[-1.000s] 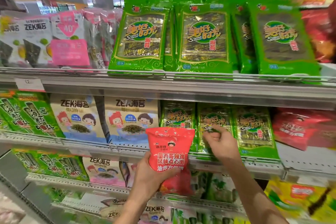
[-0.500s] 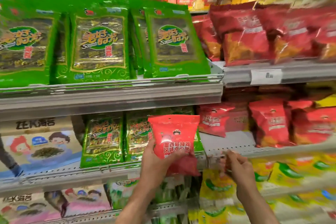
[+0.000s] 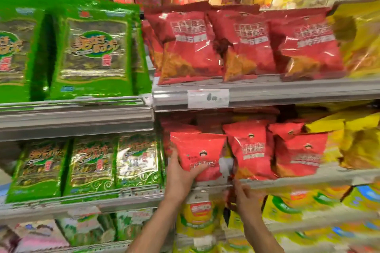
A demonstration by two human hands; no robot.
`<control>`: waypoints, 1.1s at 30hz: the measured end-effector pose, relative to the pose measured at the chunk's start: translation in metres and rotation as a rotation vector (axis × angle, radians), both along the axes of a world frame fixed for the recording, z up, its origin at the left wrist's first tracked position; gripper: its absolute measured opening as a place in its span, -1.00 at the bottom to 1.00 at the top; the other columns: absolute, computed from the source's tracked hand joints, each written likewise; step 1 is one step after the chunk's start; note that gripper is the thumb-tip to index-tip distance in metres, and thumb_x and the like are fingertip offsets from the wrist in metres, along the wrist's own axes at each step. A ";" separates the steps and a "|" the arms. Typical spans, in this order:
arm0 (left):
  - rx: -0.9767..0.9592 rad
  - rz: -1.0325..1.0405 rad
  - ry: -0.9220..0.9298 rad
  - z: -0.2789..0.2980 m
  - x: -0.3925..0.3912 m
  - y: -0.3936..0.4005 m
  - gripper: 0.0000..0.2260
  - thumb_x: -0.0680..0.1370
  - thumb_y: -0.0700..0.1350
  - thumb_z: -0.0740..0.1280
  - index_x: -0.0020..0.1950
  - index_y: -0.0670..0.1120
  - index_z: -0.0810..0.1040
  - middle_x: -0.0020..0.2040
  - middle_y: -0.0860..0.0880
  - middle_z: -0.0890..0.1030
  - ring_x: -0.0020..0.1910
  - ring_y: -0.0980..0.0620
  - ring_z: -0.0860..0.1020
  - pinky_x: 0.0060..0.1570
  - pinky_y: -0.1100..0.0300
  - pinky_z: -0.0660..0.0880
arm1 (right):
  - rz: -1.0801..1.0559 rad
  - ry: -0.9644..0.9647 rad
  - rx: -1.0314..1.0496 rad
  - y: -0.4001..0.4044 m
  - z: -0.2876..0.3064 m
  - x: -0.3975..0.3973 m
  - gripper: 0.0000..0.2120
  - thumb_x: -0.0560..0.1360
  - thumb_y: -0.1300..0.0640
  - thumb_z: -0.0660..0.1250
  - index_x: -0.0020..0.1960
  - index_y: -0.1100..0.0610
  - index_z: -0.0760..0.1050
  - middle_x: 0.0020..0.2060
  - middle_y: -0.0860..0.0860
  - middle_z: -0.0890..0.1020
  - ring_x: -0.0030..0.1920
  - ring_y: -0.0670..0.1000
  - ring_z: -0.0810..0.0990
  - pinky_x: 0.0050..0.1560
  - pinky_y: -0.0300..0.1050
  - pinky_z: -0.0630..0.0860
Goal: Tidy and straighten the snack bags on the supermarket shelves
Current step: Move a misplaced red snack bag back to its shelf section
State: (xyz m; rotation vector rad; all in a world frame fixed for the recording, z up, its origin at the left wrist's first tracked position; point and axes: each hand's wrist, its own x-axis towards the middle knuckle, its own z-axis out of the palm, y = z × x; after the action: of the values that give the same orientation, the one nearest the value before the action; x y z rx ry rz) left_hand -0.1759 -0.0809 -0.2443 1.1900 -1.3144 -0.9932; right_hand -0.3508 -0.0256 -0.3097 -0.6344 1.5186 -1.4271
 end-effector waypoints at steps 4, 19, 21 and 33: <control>0.047 0.004 0.026 -0.003 0.006 -0.003 -0.30 0.24 -0.02 0.63 0.31 -0.04 0.44 0.11 0.02 0.69 0.07 0.10 0.67 0.07 0.18 0.59 | 0.064 0.009 -0.040 0.003 0.002 -0.006 -0.62 0.65 0.01 0.28 -0.17 0.28 0.57 -0.39 0.12 0.69 -0.43 0.00 0.66 -0.44 -0.17 0.58; 0.215 -0.180 -0.086 0.008 0.028 -0.005 -0.45 0.41 0.12 0.48 0.33 -0.03 0.45 0.18 -0.06 0.66 0.05 0.03 0.68 0.09 0.07 0.63 | 0.054 -0.024 -0.051 0.010 0.007 0.001 -0.54 0.61 -0.13 0.27 -0.11 0.29 0.59 -0.28 0.20 0.71 -0.35 0.04 0.67 -0.35 -0.14 0.58; 0.132 -0.026 -0.136 0.004 0.024 0.004 -0.36 0.40 0.12 0.51 0.39 -0.05 0.39 0.21 -0.01 0.62 0.08 0.08 0.64 0.08 0.14 0.61 | 0.065 -0.030 -0.021 0.013 0.012 0.002 -0.52 0.59 -0.15 0.28 -0.22 0.24 0.63 -0.31 0.19 0.70 -0.32 0.06 0.66 -0.24 -0.06 0.60; -0.221 0.238 -0.027 -0.016 -0.079 0.087 -0.86 0.53 -0.08 0.42 0.06 0.04 0.54 -0.10 0.04 0.62 -0.13 0.15 0.58 -0.10 0.28 0.48 | 0.033 0.022 0.020 0.058 0.026 -0.068 -0.70 0.66 0.08 0.29 -0.12 0.24 0.61 -0.28 0.11 0.69 -0.23 0.03 0.67 -0.25 -0.23 0.57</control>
State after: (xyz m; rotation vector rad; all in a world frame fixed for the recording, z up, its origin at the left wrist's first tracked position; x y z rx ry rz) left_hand -0.2548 0.0059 -0.2601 1.1607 -1.2351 -0.6449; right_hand -0.4192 0.0324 -0.2839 -0.6618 1.5311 -1.3823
